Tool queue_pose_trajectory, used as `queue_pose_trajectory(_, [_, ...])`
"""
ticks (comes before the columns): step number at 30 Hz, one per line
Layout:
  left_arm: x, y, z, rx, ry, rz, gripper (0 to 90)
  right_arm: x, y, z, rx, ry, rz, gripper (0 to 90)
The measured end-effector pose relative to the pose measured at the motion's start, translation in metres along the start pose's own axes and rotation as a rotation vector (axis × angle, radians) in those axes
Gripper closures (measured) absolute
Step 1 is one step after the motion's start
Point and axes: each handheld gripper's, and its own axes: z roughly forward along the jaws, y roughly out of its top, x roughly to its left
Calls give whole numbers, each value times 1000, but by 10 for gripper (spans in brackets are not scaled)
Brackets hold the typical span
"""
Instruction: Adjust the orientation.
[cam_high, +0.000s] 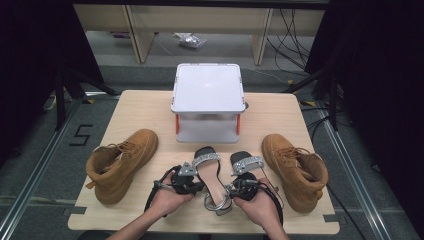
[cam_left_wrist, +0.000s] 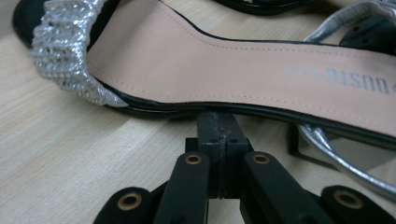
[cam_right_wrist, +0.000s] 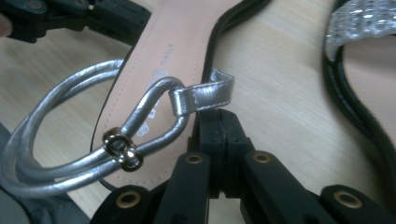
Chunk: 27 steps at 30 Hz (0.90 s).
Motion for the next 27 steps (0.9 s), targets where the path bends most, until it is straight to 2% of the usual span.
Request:
queue_pose_trajectory(2, [3, 0, -1, 3, 9, 2, 897, 4, 0, 1, 0, 15, -7, 900])
queue_pose_trajectory(7, [7, -2, -3, -6, 9, -21, 896, 9, 1, 6, -6, 60, -20, 900])
queue_pose_trajectory(8, [9, -2, -3, -8, 7, -18, 896, 11, 1, 5, 15, 63, 17, 897])
queue_pose_trajectory(9, [9, -3, -4, -11, 10, -18, 897, 11, 1, 6, 16, 71, 23, 891])
queue_pose_trajectory(11, [10, -4, -4, -16, 12, -19, 896, 11, 2, 8, 14, 88, 27, 880])
queue_pose_trajectory(12, [10, -4, -4, -28, 14, -36, 896, 11, 2, 9, 2, 104, 13, 874])
queue_pose_trajectory(15, [13, -6, -7, -32, 9, -36, 892, 11, 2, 12, 8, 119, 10, 831])
queue_pose_trajectory(16, [13, -7, -8, -59, 7, -47, 888, 11, 1, 12, 13, 122, 15, 819])
queue_pose_trajectory(17, [15, -7, -10, -45, 4, -27, 881, 10, 1, 12, 17, 126, 22, 793])
queue_pose_trajectory(19, [17, -6, -16, -82, 15, -32, 868, 8, 1, 9, 15, 131, 46, 765])
queue_pose_trajectory(21, [20, -5, -24, -117, 23, -25, 856, 3, 2, 2, 2, 90, 54, 744])
queue_pose_trajectory(22, [20, -5, -24, -117, 23, -25, 845, 3, 2, 2, 2, 90, 54, 744])
queue_pose_trajectory(23, [22, -4, -29, -152, 28, -32, 845, 0, 2, -2, -3, 71, 64, 731])
queue_pose_trajectory(24, [24, -2, -35, -188, 44, -28, 829, -7, 4, -12, -37, 67, 77, 708])
queue_pose_trajectory(25, [26, -1, -39, -190, 48, -24, 824, -10, 4, -14, -48, 71, 78, 695])
queue_pose_trajectory(26, [28, 1, -43, -208, 52, -25, 822, -11, 5, -17, -46, 53, 99, 683])
queue_pose_trajectory(27, [29, 3, -46, -225, 65, -27, 820, -12, 5, -19, -69, 45, 109, 669])
